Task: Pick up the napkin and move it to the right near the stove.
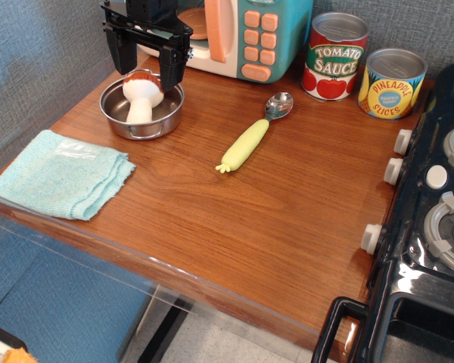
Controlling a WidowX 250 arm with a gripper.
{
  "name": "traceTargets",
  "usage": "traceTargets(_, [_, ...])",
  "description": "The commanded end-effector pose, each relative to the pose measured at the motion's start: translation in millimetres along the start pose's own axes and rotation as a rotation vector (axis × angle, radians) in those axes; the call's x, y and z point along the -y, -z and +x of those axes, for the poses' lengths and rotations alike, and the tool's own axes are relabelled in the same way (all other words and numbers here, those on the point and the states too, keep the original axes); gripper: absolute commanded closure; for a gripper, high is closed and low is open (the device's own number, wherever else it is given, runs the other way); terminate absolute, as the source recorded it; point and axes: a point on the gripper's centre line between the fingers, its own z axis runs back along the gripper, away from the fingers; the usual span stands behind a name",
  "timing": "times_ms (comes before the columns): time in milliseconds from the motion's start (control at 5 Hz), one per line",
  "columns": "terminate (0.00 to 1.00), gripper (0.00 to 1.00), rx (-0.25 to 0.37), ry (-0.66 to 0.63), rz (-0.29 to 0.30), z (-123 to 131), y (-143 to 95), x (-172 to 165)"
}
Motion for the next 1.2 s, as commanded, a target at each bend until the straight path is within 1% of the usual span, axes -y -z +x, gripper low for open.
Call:
traceTargets(0, [0.0,0.0,0.0,0.0,0.0,0.0,0.0,0.0])
traceTargets(200, [0.0,0.0,0.001,-0.027,-0.019,-17.3,3.4,-9.5])
traceTargets(400, [0.0,0.0,0.028,-0.063,-0.034,-42.5,3.0,-21.3])
traceTargets(600, [0.0,0.0,0.061,-0.064,-0.053,-69.4,7.0,-31.2])
traceTargets(800, [0.0,0.0,0.061,-0.12,-0.034,-87.0,23.6,-40.1])
traceTargets(1000, [0.0,0.0,0.067,-0.104,0.017,-101.2,44.4,-48.2])
